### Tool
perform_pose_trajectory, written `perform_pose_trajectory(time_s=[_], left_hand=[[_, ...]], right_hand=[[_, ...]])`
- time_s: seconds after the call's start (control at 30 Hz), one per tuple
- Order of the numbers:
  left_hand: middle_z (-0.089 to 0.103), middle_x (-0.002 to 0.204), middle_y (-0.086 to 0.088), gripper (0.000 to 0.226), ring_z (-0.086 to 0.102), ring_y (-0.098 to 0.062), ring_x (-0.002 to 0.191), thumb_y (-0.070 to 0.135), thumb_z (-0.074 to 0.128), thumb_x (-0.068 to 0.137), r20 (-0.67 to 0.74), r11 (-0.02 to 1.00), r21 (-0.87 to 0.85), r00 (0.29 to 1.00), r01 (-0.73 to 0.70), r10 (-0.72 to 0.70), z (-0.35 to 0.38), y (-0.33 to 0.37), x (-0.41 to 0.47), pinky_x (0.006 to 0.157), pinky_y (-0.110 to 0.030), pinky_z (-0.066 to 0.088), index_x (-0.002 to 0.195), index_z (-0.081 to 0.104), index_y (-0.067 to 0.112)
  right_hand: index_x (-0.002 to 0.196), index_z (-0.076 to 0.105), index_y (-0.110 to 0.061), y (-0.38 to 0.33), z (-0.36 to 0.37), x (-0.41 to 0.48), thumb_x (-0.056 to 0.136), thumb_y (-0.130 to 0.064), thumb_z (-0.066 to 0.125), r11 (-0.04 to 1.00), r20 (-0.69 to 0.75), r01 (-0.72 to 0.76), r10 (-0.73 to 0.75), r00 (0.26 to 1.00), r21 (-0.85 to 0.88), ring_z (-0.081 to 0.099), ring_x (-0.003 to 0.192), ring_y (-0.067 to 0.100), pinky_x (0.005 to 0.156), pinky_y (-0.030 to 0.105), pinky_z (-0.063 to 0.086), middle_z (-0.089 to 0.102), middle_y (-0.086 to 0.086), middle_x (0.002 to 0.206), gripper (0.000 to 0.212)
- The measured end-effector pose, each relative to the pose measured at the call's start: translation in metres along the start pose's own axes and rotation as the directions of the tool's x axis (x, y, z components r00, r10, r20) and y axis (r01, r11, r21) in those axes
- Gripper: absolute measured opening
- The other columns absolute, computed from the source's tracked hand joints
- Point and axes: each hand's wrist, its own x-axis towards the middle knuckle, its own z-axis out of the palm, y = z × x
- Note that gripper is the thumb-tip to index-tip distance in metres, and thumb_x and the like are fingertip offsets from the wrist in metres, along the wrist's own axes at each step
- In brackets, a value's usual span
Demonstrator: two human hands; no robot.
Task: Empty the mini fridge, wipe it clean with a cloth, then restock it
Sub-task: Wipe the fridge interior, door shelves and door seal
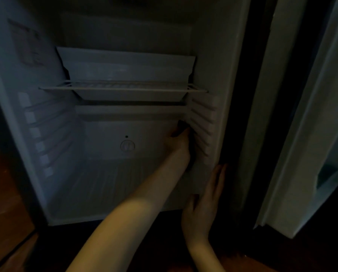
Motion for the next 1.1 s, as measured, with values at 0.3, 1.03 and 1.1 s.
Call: perform_pose_trajectory(time_s=[0.3, 1.03, 1.1], left_hand=[[0.071, 0.086, 0.007, 0.018, 0.063, -0.005, 0.083, 0.006, 0.062, 0.09, 0.224, 0.904, 0.203, 0.917, -0.375, 0.33, -0.035, -0.013, -0.079, 0.078, -0.02, 0.049, 0.102, 0.075, 0.01], [0.071, 0.102, 0.006, 0.027, 0.063, -0.004, 0.098, 0.001, 0.059, 0.092, 0.35, 0.835, 0.242, 0.847, -0.494, 0.4, -0.044, -0.013, -0.083, 0.089, -0.017, 0.047, 0.109, 0.071, 0.017], [0.068, 0.116, -0.005, 0.027, 0.06, -0.014, 0.111, 0.001, 0.055, 0.094, 0.269, 0.85, 0.269, 0.883, -0.453, 0.386, -0.032, -0.012, -0.064, 0.095, -0.02, 0.045, 0.118, 0.067, 0.006]], right_hand=[[0.149, 0.016, -0.009, -0.003, -0.002, 0.003, 0.082, -0.028, 0.048, 0.999, 0.041, -0.049, 0.049, 0.998, 0.001, 0.006, 0.144, 0.003, 0.109, 0.006, 0.006, 0.009, 0.009, 0.156, 0.078], [0.154, 0.011, -0.014, 0.0, -0.001, 0.002, 0.085, -0.014, 0.055, 0.999, 0.022, 0.018, -0.017, 1.0, -0.036, -0.003, 0.143, -0.01, 0.109, 0.002, 0.005, 0.006, 0.006, 0.158, 0.082], [0.153, 0.012, -0.013, 0.003, 0.0, 0.001, 0.074, 0.004, 0.052, 0.999, 0.029, 0.023, -0.022, 0.999, -0.028, 0.0, 0.145, -0.005, 0.111, 0.005, 0.009, 0.008, 0.004, 0.159, 0.091]])
